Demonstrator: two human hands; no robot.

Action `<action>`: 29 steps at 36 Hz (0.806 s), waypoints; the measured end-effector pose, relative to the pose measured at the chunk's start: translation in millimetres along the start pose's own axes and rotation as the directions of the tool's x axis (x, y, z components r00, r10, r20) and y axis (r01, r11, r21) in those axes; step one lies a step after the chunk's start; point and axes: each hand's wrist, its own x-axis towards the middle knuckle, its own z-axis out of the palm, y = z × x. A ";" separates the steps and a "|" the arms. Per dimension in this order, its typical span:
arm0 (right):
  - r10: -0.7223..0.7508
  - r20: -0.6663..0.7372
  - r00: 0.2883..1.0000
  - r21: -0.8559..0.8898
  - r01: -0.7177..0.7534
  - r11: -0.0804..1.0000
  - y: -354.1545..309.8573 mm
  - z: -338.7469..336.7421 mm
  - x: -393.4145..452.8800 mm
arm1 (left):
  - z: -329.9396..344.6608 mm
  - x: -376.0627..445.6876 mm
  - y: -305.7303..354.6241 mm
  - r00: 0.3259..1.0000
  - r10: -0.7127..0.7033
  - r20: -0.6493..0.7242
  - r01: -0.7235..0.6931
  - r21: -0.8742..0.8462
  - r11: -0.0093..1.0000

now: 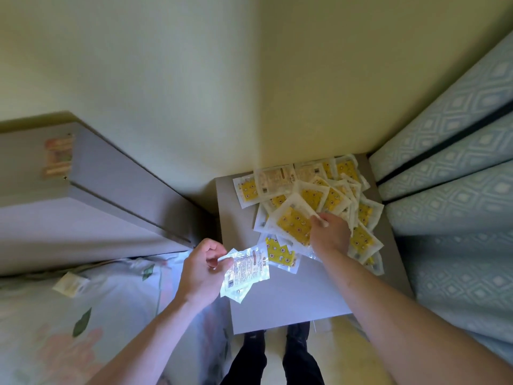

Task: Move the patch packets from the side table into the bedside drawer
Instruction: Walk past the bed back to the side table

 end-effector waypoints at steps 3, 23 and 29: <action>-0.133 0.034 0.990 -0.089 0.136 0.987 -1.6 -15.7 -7.8 | -6.0 -7.4 2.5 1.000 -0.002 -0.001 0.002 -0.015 1.000; 0.273 -0.022 0.962 0.150 -0.267 0.952 49.0 -20.8 -16.5 | 3.4 -5.4 1.3 0.999 0.011 0.049 -0.009 -0.037 0.999; 0.219 -0.046 0.975 0.126 -0.212 0.969 43.7 -33.6 -24.2 | 3.6 -11.2 12.4 0.996 0.043 0.075 -0.040 -0.040 0.998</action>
